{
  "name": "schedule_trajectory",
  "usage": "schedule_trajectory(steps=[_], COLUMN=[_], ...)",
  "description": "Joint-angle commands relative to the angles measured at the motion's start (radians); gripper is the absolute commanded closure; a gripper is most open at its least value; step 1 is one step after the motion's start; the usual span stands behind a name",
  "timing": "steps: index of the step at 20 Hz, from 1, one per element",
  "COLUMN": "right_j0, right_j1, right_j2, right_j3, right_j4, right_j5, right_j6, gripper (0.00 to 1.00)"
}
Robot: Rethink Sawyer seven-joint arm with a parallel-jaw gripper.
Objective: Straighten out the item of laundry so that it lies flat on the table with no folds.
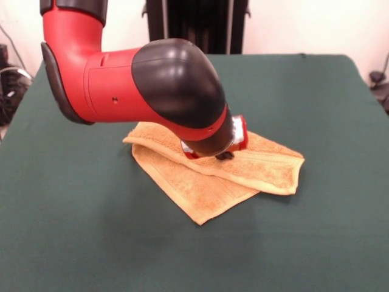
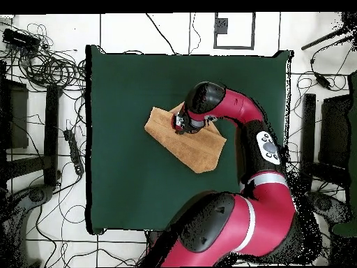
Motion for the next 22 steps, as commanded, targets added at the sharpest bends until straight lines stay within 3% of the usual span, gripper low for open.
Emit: schedule_trajectory(steps=[1, 12, 22], right_j0=[-0.002, -0.001, 0.016], right_j1=[0.140, 0.135, 0.113], right_j2=[-0.029, -0.028, -0.044], right_j3=[0.016, 0.028, 0.021], right_j4=[-0.170, -0.185, -0.197], right_j5=[-0.297, -0.335, -0.243], right_j6=[-0.083, -0.088, -0.107], gripper=[1.00, 1.00, 1.00])
